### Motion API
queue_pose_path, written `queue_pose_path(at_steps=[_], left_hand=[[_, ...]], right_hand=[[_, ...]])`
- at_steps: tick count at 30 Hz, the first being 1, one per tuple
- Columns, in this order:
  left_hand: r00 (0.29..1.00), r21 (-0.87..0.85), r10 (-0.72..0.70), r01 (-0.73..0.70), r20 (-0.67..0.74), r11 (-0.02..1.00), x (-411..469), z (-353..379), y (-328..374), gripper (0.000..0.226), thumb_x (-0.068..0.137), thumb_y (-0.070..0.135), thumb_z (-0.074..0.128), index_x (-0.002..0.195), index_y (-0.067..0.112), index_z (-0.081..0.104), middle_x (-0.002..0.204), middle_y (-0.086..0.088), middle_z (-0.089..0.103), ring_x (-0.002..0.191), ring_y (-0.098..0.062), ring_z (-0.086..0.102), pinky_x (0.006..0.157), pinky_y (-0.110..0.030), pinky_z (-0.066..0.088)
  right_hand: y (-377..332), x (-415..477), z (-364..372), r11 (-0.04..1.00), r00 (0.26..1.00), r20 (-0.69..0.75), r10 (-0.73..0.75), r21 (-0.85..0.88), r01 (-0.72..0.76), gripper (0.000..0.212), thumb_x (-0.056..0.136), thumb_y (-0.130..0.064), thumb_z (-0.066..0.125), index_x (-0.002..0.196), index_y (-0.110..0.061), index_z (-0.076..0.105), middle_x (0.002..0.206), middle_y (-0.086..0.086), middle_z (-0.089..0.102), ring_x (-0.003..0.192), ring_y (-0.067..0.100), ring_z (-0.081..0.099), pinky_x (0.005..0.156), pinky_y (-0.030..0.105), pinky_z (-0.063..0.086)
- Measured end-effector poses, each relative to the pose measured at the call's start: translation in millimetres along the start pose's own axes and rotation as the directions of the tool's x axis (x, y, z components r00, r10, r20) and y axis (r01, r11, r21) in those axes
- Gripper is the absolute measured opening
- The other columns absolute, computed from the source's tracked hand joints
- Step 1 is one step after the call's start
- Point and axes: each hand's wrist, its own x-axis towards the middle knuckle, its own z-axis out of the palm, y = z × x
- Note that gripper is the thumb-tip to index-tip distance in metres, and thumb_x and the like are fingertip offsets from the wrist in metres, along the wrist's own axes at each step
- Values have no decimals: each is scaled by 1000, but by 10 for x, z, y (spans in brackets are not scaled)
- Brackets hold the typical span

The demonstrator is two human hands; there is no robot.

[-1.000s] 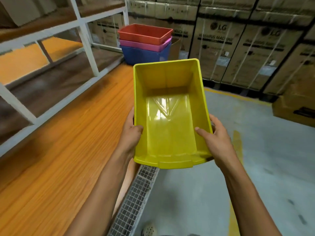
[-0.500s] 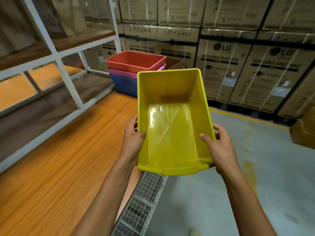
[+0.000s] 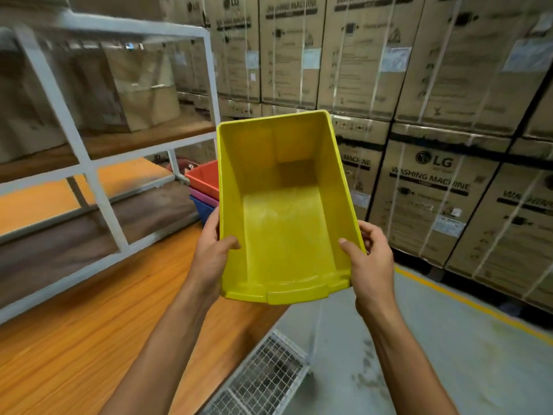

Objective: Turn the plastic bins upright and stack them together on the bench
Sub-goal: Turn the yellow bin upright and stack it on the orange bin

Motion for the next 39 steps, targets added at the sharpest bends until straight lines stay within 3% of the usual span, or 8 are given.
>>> queue_pose_path(at_steps=[10,16,21,27,31,33,36,39], left_hand=[[962,-80,258,-265,-89,961,1562,285,229,82,63,-3,47,137,32,50,134,-2,63,122,-27,60,95,-43,51],[939,-168,315,-336,-137,927,2333,368,233,69,80,-3,42,146,18,42,123,0,71,108,-22,69,80,-34,59],[928,-243,315,-358,-199,902,2683,311,152,64,87,-1,37,150,11,36,130,-6,66,112,-23,67,83,-34,57],[892,-209,201,-304,-404,929,2925,229,-85,61,80,4,44,139,19,51,126,-10,68,108,-29,67,89,-45,55],[842,-201,83,-221,-533,954,3069,216,-243,55,88,-1,35,137,17,53,121,-10,70,106,-30,68,90,-44,54],[806,-218,-19,-137,-591,966,3097,236,-305,51,92,-1,33,134,15,56,118,-12,71,100,-31,68,87,-44,54],[762,-258,-138,-40,-633,965,3076,245,-430,46,92,2,36,132,6,58,129,-23,63,95,-33,66,79,-41,53],[687,-238,-145,-42,-712,970,3101,294,-420,41,92,2,39,130,8,55,123,-21,62,88,-28,66,70,-36,53]], right_hand=[[-99,1997,753,985,980,169,-101,158,74,31,90,-2,65,116,-19,58,104,0,66,93,15,63,73,26,50],[-160,2991,1207,979,954,287,-89,201,31,28,92,-2,63,114,-18,58,98,-4,65,94,17,63,75,26,52],[-62,3500,1590,978,900,435,-3,190,-88,25,93,-6,62,115,-20,60,108,3,68,103,24,65,90,43,55],[191,3915,2083,961,781,616,101,144,-238,21,91,-4,62,99,-23,63,117,14,68,97,28,68,81,40,56],[229,4150,2216,962,653,739,167,23,-273,12,95,-4,57,99,-14,64,91,7,68,63,10,66,46,22,46],[263,4246,2218,960,579,790,204,-44,-278,18,97,-4,54,83,-14,60,65,-1,61,36,-1,53,31,15,35],[334,4284,2162,953,478,843,245,-119,-278,28,100,-4,49,74,-13,51,31,-7,43,22,0,39,26,11,26],[406,4378,2145,940,441,854,275,-143,-311,19,100,-6,50,82,-8,54,27,-7,38,21,1,37,26,12,25]])
